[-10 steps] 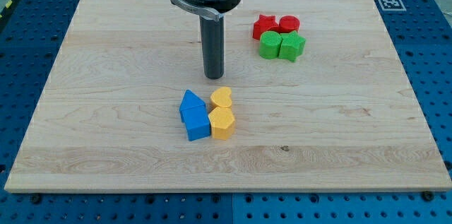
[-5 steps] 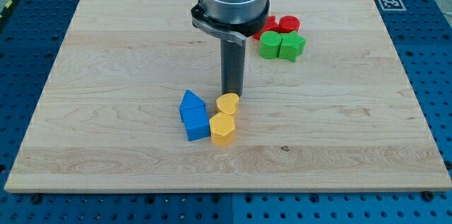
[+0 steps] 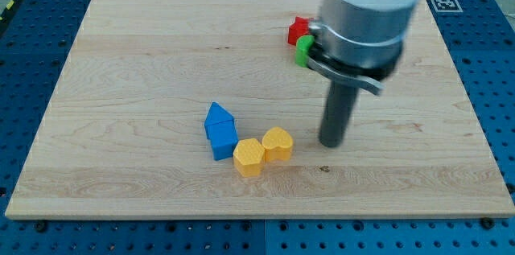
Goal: Place the hexagon to the horizontal left of the green blocks
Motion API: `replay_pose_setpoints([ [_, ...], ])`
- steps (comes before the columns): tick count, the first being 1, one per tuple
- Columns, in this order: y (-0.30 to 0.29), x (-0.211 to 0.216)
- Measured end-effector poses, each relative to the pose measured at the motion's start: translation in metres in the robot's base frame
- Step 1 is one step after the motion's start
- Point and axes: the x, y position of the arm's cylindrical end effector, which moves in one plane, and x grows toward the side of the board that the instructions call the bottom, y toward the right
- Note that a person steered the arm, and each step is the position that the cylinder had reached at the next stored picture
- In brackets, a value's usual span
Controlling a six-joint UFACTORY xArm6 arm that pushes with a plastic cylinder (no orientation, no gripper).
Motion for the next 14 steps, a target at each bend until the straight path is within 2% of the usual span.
replay_pose_setpoints([
  [1,-0.013,0.060],
  [2,-0.048,0.076],
  [3,-0.088,0.073],
  [5,-0.089,0.069],
  [6,-0.089,0.039],
  [7,-0.089,0.037],
  [8,-0.093,0.072],
  [9,-0.124,0.057],
  [11,-0.101,-0.016],
  [13,-0.099,-0.039],
  [14,-0.070,-0.039],
])
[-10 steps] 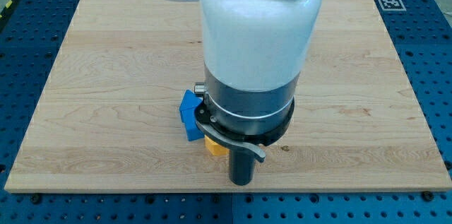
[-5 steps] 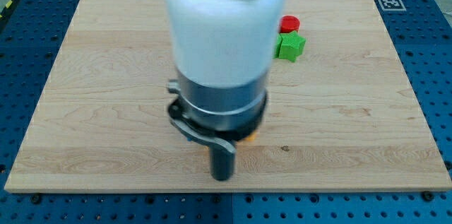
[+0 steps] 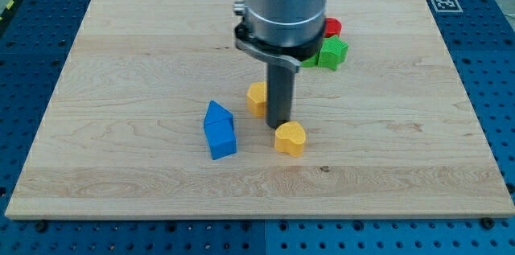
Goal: Place the hexagon to the horizontal left of the green blocks
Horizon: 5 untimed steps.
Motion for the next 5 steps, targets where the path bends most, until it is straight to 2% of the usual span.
replay_pose_setpoints([
  [1,0.014,0.000],
  [2,-0.007,-0.015],
  [3,-0.008,-0.064],
  [4,-0.010,-0.055],
  [5,0.006,-0.009],
])
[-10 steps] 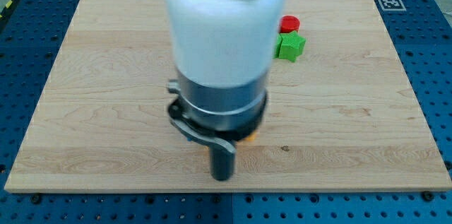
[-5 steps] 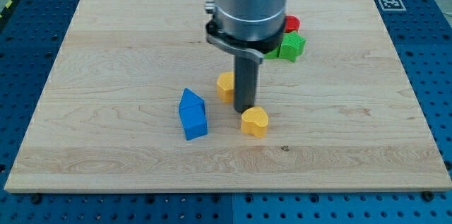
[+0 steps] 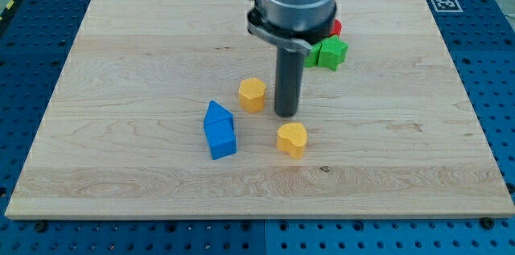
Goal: Place the hexagon to the horizontal left of the green blocks
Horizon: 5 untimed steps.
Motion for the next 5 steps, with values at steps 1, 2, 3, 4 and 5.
replay_pose_setpoints([
  [1,-0.009,0.007],
  [2,-0.042,-0.028],
  [3,-0.054,-0.059],
  [4,-0.071,-0.073],
  [5,-0.101,-0.082],
])
